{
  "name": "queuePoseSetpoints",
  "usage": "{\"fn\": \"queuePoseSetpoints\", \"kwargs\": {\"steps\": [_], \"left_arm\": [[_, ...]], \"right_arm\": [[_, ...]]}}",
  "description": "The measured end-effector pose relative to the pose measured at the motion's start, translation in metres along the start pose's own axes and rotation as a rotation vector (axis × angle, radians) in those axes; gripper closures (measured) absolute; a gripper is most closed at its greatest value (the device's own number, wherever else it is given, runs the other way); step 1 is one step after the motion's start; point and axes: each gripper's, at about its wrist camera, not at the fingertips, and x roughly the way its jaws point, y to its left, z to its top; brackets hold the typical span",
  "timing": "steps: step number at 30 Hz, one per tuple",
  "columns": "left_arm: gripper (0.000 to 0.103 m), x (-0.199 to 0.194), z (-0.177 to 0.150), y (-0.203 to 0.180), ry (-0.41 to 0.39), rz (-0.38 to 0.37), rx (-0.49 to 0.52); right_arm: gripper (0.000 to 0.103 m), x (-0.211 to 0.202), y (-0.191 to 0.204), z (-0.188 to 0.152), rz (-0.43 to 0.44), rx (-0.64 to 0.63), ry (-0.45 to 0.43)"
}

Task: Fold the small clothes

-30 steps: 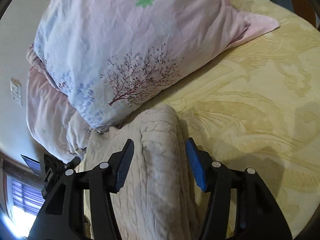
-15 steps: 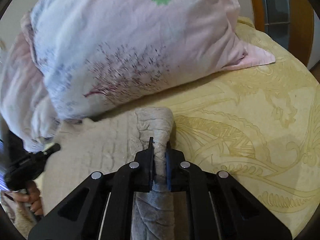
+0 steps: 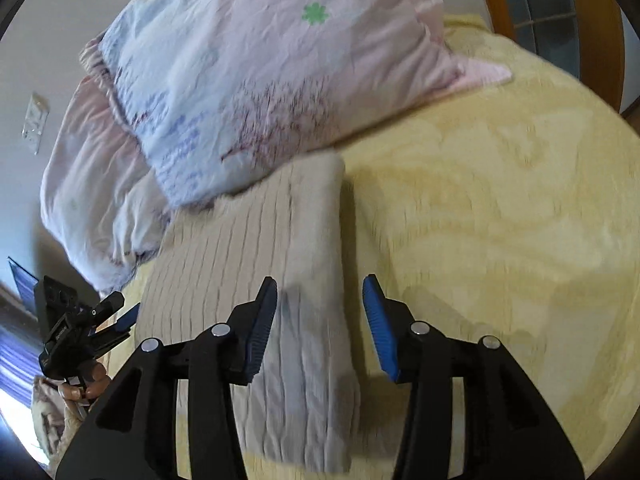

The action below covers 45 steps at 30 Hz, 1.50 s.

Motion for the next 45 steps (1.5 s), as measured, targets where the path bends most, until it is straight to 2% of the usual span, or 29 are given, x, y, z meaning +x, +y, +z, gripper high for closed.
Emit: {"fn": "queuePoseSetpoints", "kwargs": {"steps": [1, 3, 7, 9, 10, 11, 12, 13, 15, 24, 28, 29, 30, 31, 36, 38, 40, 45], "left_arm": [[0.033, 0.002, -0.006, -0.002, 0.013, -0.006, 0.006], [0.033, 0.005, -0.012, -0.005, 0.020, 0.001, 0.027], [0.025, 0.004, -0.018, -0.006, 0.024, -0.013, 0.025], [0.021, 0.005, -0.016, -0.005, 0.023, -0.029, 0.008], [0.019, 0.006, -0.015, -0.004, 0.023, -0.033, -0.003], [0.019, 0.007, -0.014, -0.001, 0.030, -0.043, -0.021], [0.018, 0.008, -0.013, 0.001, 0.037, -0.053, -0.036], [0.018, 0.012, -0.011, 0.002, 0.046, -0.061, -0.052], [0.018, 0.018, -0.009, 0.004, 0.059, -0.064, -0.081], [0.017, 0.037, -0.008, 0.006, 0.086, -0.036, -0.087], [0.017, 0.044, -0.006, 0.008, 0.089, -0.049, -0.095], [0.017, 0.045, -0.005, 0.007, 0.090, -0.047, -0.090], [0.017, 0.045, -0.005, 0.007, 0.090, -0.048, -0.087], [0.018, 0.045, -0.004, 0.007, 0.090, -0.051, -0.086], [0.034, 0.045, -0.005, 0.014, 0.092, -0.080, -0.125], [0.045, 0.044, -0.005, 0.017, 0.088, -0.097, -0.147], [0.055, 0.040, -0.006, 0.016, 0.085, -0.114, -0.136], [0.062, 0.020, -0.009, 0.011, 0.079, -0.130, -0.108]], "right_arm": [[0.090, 0.002, 0.000, -0.004, -0.032, -0.009, -0.008], [0.091, 0.007, -0.006, -0.004, -0.047, 0.021, -0.021], [0.090, 0.012, -0.013, 0.000, -0.032, 0.055, 0.003], [0.084, 0.004, -0.017, 0.002, 0.022, 0.083, -0.001], [0.065, 0.000, -0.021, 0.005, 0.070, 0.117, -0.004], [0.038, -0.002, -0.024, 0.007, 0.092, 0.137, -0.008], [0.029, -0.003, -0.026, 0.009, 0.108, 0.157, -0.015], [0.026, -0.004, -0.029, 0.013, 0.125, 0.168, -0.019], [0.026, 0.000, -0.032, 0.018, 0.135, 0.175, 0.010], [0.026, 0.037, -0.030, 0.029, 0.155, 0.165, 0.149], [0.028, 0.045, -0.025, 0.026, 0.216, 0.148, 0.170], [0.040, 0.048, -0.024, 0.024, 0.248, 0.146, 0.182], [0.046, 0.052, -0.024, 0.022, 0.270, 0.150, 0.199], [0.048, 0.056, -0.023, 0.020, 0.286, 0.156, 0.206], [0.056, 0.055, -0.027, 0.016, 0.345, 0.178, 0.197], [0.066, 0.056, -0.029, 0.014, 0.372, 0.188, 0.203], [0.070, 0.054, -0.026, 0.010, 0.394, 0.188, 0.197], [0.073, 0.035, 0.000, 0.002, 0.429, 0.133, 0.168]]}}
